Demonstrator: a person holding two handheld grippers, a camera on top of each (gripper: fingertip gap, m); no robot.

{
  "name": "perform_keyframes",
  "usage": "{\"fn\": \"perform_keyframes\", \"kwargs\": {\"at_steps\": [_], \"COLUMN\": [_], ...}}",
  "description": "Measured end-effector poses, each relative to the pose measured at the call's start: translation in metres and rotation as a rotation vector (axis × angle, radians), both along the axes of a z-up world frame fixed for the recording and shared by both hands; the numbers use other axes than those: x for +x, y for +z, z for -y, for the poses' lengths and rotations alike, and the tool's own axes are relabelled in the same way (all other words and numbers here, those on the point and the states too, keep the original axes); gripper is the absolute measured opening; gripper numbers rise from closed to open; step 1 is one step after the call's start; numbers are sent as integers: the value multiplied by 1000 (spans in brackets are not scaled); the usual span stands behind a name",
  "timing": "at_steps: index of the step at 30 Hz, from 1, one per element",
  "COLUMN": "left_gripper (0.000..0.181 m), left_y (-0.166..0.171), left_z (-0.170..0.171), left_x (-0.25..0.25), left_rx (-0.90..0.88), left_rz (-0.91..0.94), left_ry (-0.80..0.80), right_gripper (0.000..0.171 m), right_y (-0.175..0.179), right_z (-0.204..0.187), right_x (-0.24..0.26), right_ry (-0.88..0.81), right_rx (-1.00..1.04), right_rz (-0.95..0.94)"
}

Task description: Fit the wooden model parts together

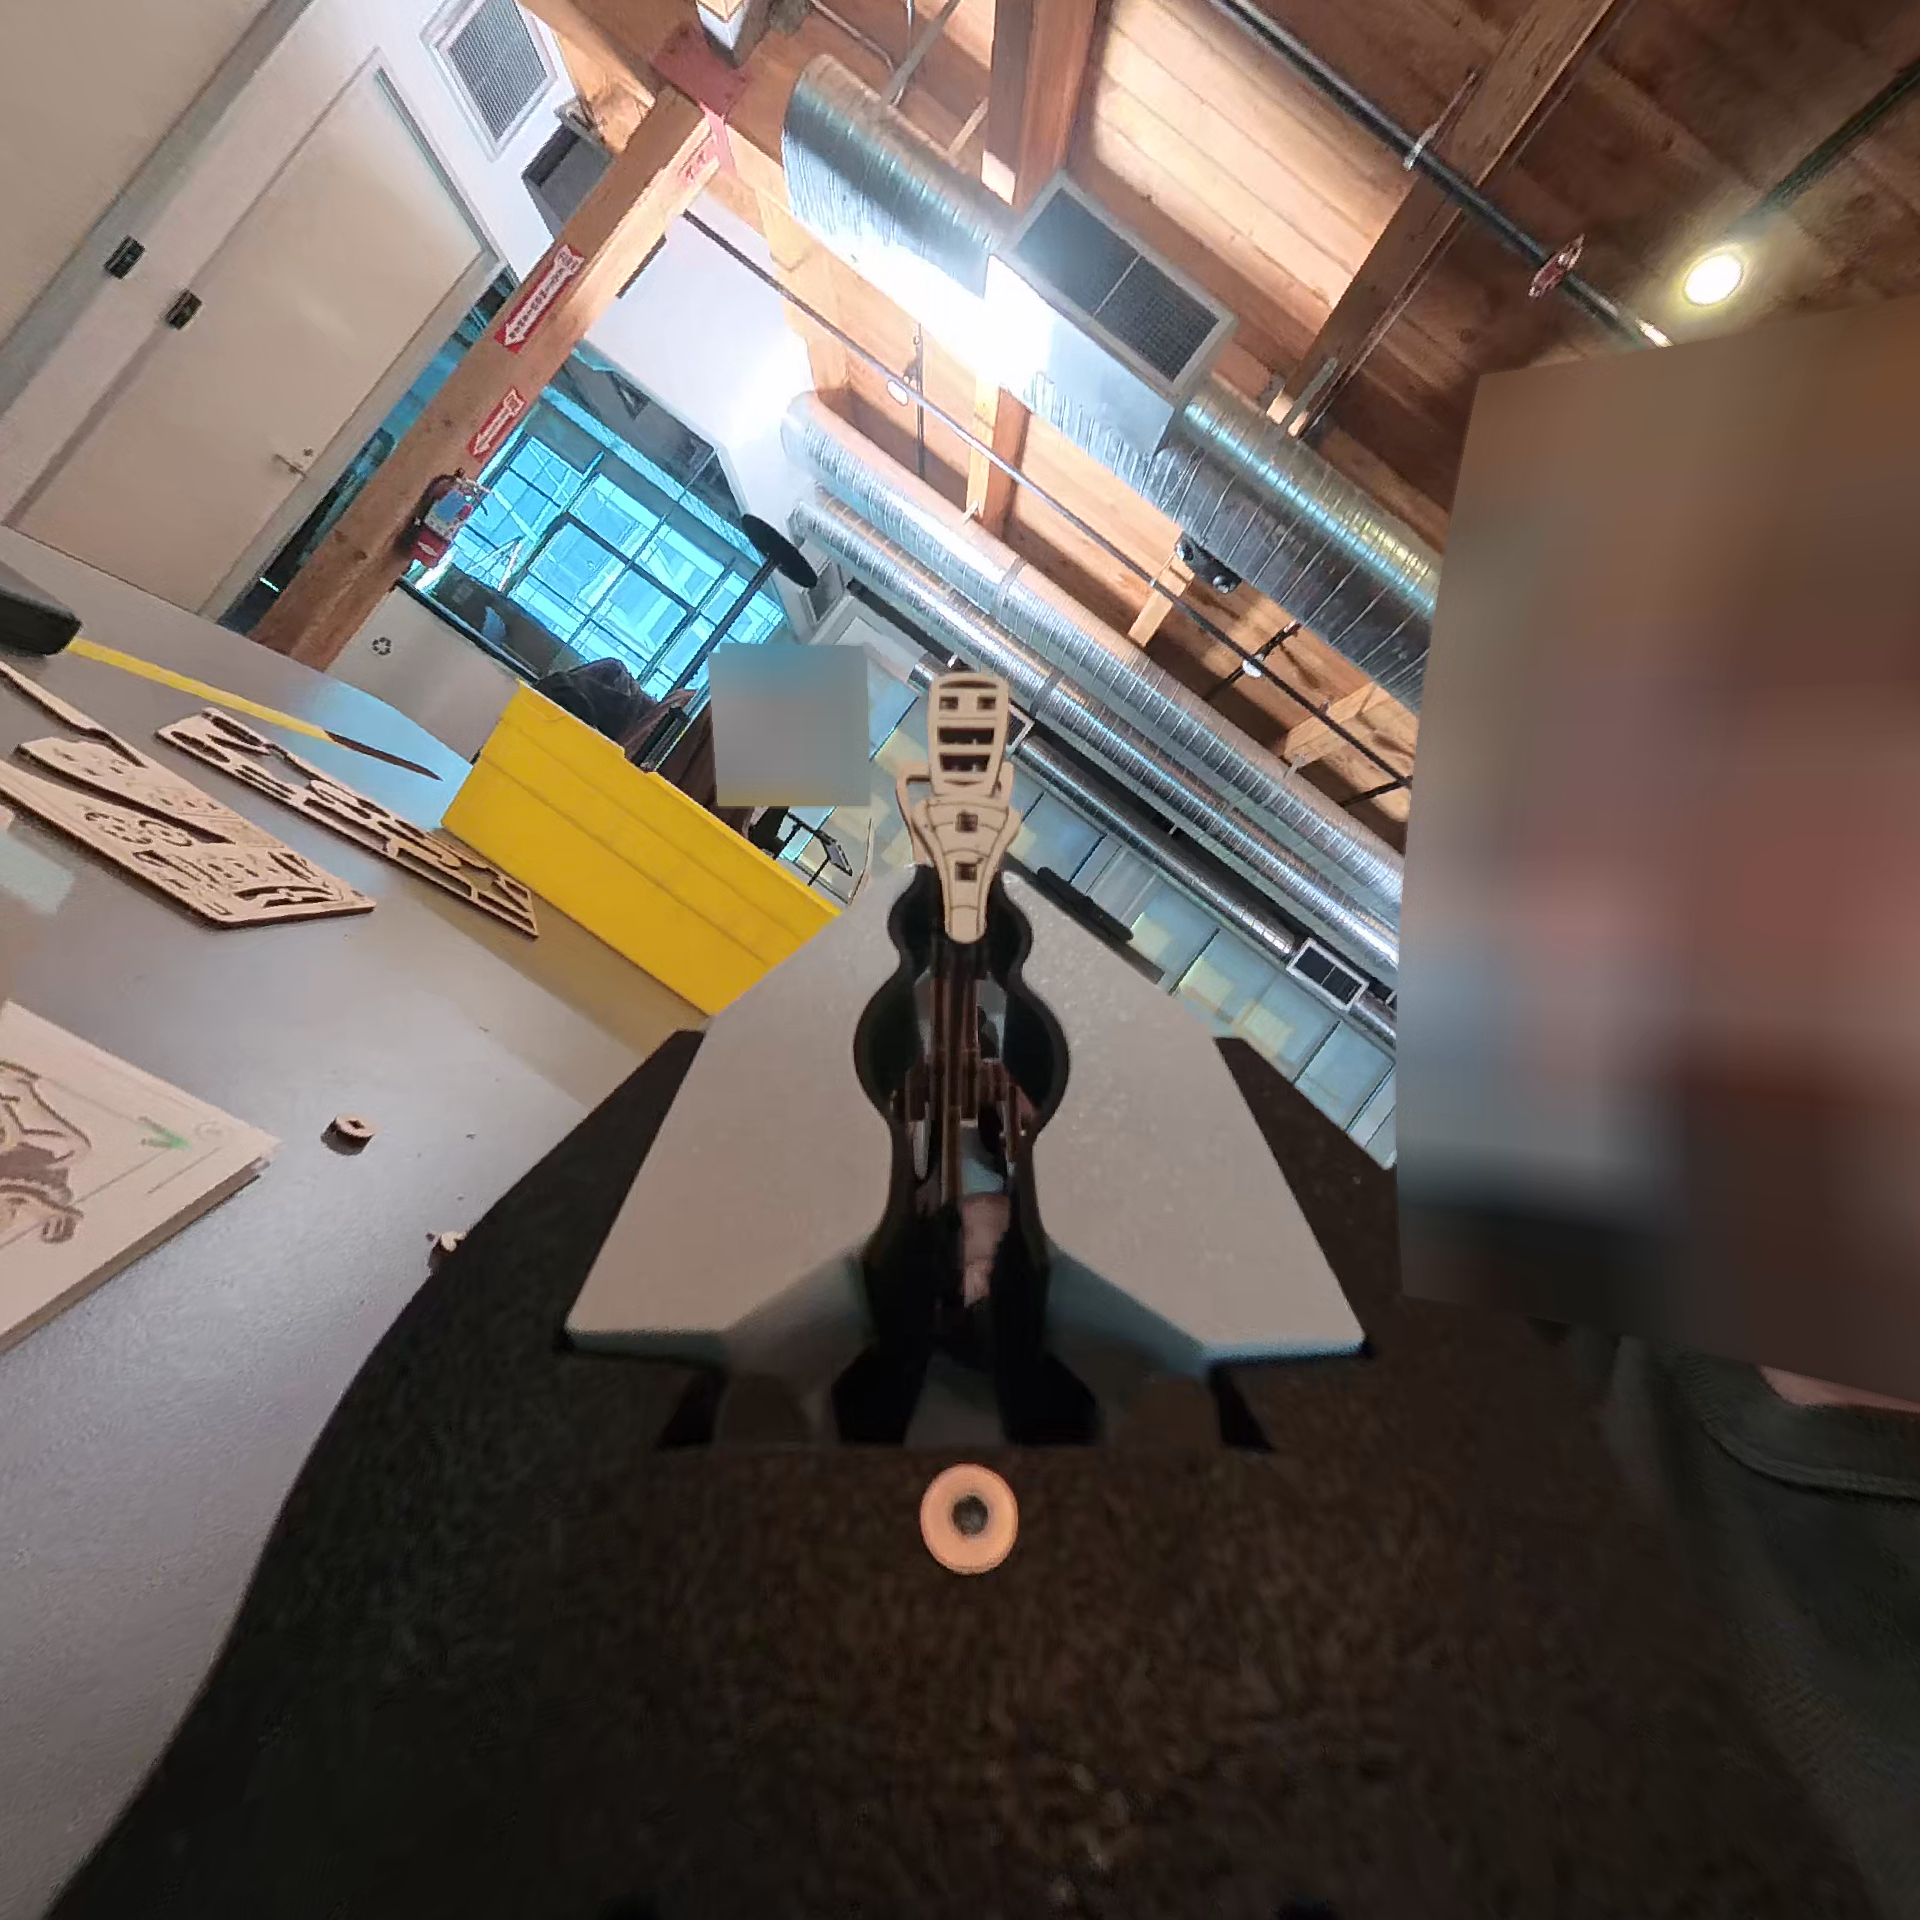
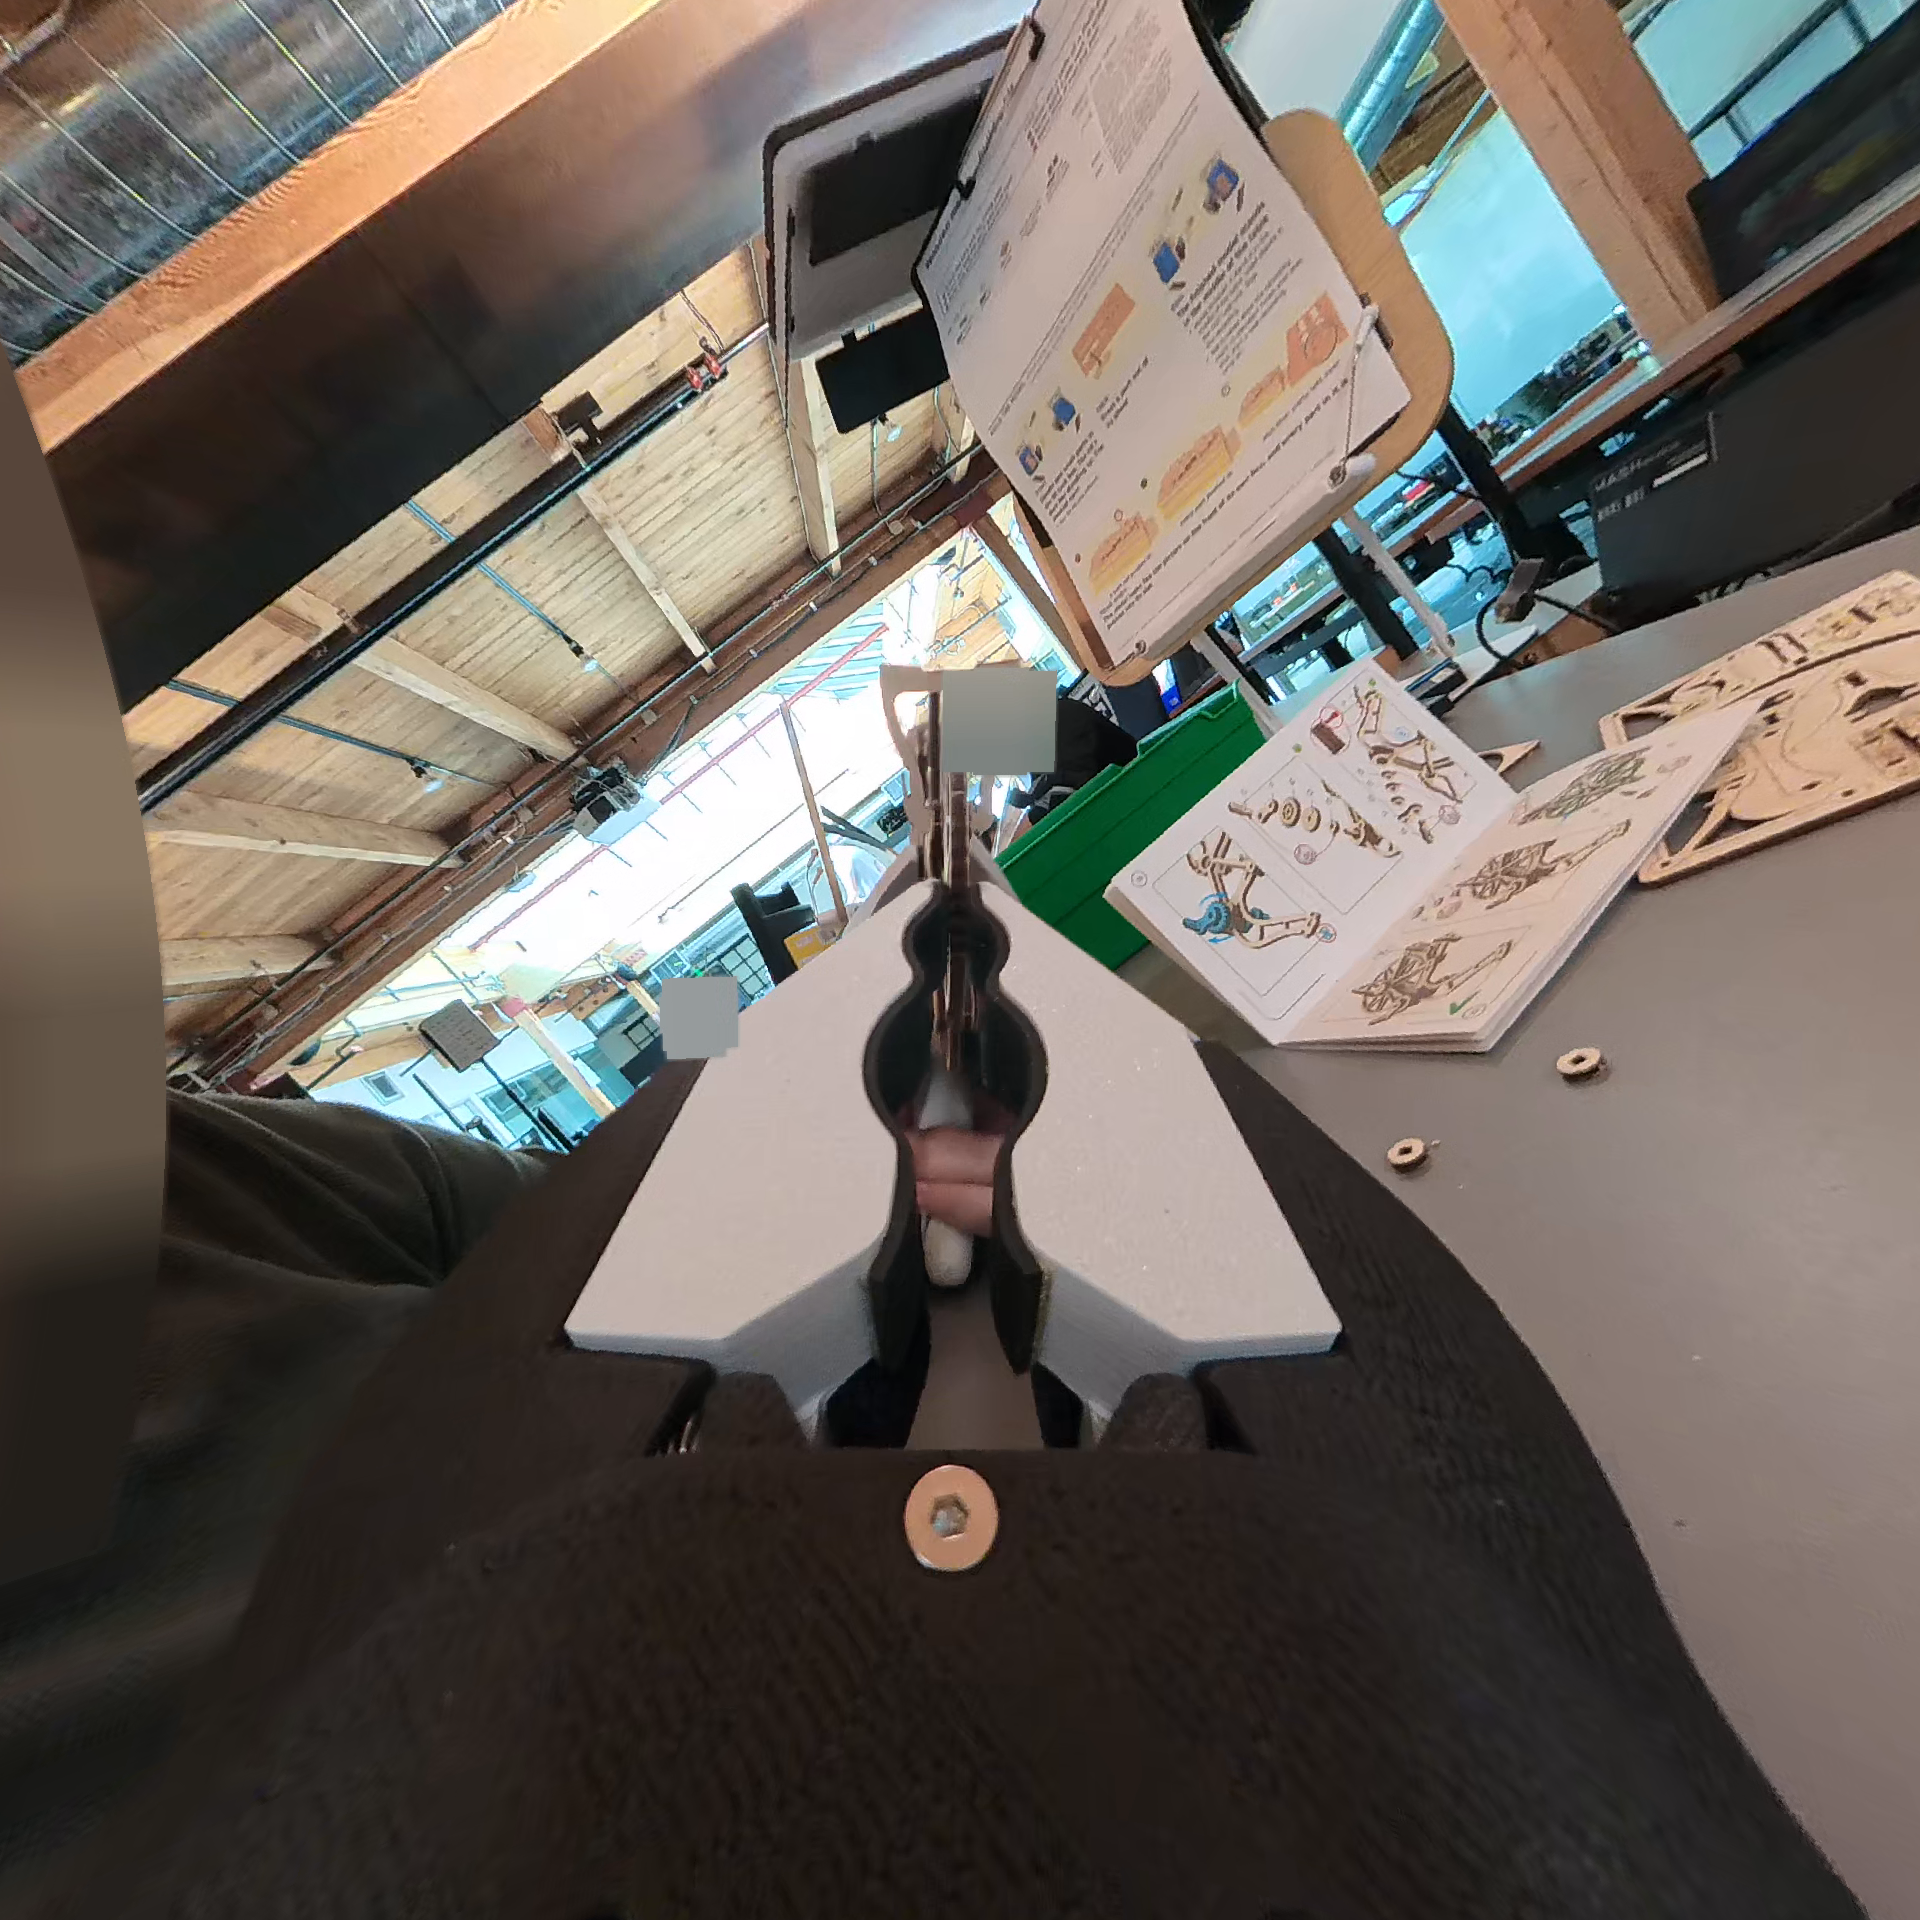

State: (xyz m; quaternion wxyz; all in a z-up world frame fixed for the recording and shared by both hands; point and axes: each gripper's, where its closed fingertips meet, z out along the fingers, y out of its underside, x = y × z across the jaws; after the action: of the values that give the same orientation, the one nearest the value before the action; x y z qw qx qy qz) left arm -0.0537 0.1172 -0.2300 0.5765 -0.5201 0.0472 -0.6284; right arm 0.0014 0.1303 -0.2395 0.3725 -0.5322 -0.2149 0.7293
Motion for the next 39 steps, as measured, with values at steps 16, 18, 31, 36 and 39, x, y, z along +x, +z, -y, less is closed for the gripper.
{"fn": "perform_keyframes", "kwargs": {"at_steps": [16,18,31,36,39], "left_gripper": [7,7,7,7,7], "left_y": [1,3,0,-15,-18], "left_z": [12,17,38,31,29], "left_x": [9,11,27,30,29], "left_rx": [139,197,439,383,344], "left_rz": [-221,-276,-537,-588,-580], "left_ry": [47,63,99,78,50], "right_gripper": [0,0,0,0,0], "right_y": [9,10,12,14,8], "right_z": [3,8,32,26,25], "right_x": [6,7,20,22,21], "right_ry": [91,152,212,188,215], "right_rx": [134,219,651,639,649], "right_rz": [-31,-26,-29,-24,42]}}
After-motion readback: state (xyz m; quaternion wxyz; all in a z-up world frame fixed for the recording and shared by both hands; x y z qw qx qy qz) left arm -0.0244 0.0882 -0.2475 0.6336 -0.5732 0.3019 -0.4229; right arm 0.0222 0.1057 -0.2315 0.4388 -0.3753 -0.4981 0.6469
